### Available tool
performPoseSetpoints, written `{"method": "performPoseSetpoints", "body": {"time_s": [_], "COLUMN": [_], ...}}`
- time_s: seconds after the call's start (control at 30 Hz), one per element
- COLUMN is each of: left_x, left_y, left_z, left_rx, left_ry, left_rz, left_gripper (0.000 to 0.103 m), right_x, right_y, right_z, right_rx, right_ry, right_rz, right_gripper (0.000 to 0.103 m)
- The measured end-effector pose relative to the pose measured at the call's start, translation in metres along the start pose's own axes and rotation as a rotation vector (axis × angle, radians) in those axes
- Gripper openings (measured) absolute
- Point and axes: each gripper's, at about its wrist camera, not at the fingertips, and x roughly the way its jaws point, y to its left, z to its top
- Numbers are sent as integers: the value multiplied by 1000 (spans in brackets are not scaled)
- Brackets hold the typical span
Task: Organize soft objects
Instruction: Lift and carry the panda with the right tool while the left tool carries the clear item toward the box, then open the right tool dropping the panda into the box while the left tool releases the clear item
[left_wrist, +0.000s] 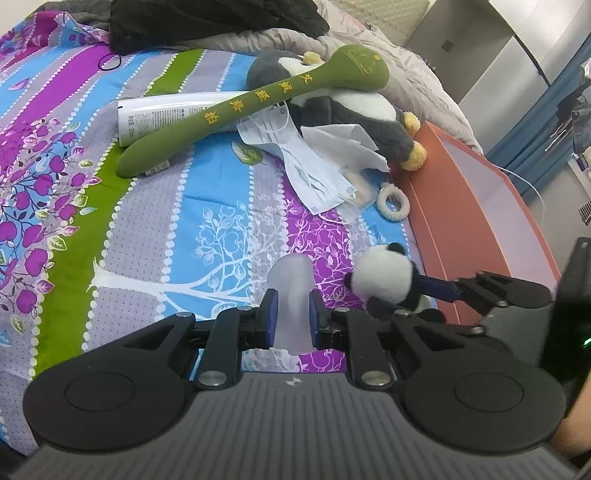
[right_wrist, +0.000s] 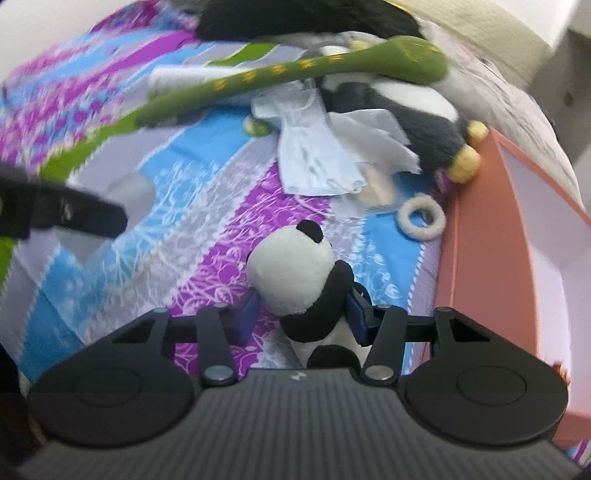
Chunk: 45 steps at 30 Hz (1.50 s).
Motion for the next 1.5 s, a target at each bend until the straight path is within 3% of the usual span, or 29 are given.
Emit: {"method": "performPoseSetpoints", "body": {"time_s": [0.3, 0.4, 0.73, 1.07, 1.5], "left_x": [-5, -8, -30, -53, -42], "left_y": [-11, -15, -33, -64, -157], "left_z": [2, 3, 16, 58, 107], "left_rx": [19, 26, 53, 86, 210], "left_ry": [-8, -12, -52, -152, -196], "left_rz": [-26, -33, -75, -120, -267], "left_gripper": [19, 19, 19, 19, 19], "right_x": [-44, -54, -92, -129, -160], "right_y": [-29, -31, -43, -69, -142], "right_z": [-13, -17, -3, 20, 29], "right_rx": [345, 407, 469, 470, 530], "right_ry": [-29, -30, -107, -230, -346], "right_rz": [58, 66, 98, 82, -23], "right_gripper": [53, 53, 53, 53, 53]}}
